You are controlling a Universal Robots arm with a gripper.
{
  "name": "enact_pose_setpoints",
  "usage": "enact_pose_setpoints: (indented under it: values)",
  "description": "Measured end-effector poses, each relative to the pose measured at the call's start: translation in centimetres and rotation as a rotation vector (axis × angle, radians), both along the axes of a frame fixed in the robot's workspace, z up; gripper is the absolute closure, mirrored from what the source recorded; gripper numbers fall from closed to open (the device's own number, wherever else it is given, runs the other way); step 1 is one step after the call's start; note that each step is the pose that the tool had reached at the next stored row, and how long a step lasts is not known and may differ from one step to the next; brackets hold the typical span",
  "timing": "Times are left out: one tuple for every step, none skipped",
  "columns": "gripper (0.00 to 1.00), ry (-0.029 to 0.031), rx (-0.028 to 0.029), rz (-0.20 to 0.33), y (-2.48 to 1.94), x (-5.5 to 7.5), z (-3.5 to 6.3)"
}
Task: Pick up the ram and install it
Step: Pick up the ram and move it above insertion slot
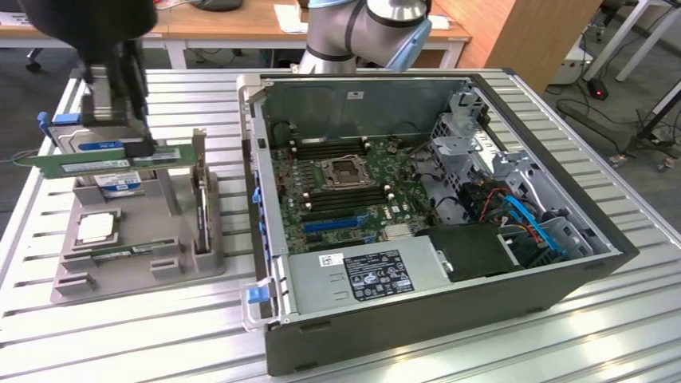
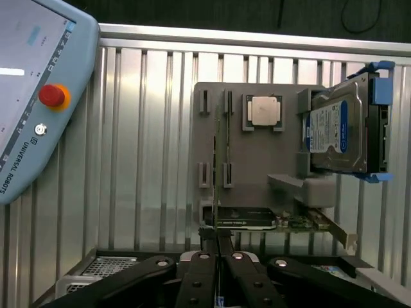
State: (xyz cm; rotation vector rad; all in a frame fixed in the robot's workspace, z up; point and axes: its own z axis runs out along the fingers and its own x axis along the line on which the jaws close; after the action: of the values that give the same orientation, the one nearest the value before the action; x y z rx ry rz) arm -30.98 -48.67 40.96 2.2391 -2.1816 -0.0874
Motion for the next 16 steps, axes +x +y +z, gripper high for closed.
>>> enact_pose_setpoints:
  values:
    - [0.89,0.0000,0.0001,0.000,0.00,0.4,0.00]
    - [0.89,-0.0001,0.0001,0.000,0.00,0.7,0.00]
    - [0.89,0.0000,0.0001,0.000,0.00,1.0,0.00]
    - [0.89,-0.0001,0.0002,0.000,0.00,1.3,-0.01]
    - [0.89,0.0000,0.0002,0.000,0.00,1.6,0.00]
    - [0.89,0.0000,0.0002,0.000,-0.01,1.9,0.00]
    - [0.89,0.0000,0.0002,0.000,0.00,2.2,0.00]
    - [0.89,0.0000,0.0003,0.000,0.00,2.5,0.00]
    - [0.89,-0.0001,0.0003,0.000,0.00,2.8,-0.01]
    - [0.89,0.0000,0.0003,0.000,0.00,3.1,0.00]
    - [0.89,-0.0001,0.0004,0.000,0.00,3.4,-0.01]
    - [0.89,-0.0001,0.0005,0.000,0.00,3.7,-0.01]
    - [0.89,0.0000,0.0005,0.000,0.00,4.1,0.00]
    - [0.89,0.0000,0.0005,0.000,0.00,4.4,0.00]
    - [0.89,0.0000,0.0005,0.000,0.00,4.7,0.00]
    - [0.89,0.0000,0.0006,0.000,0.00,5.0,0.00]
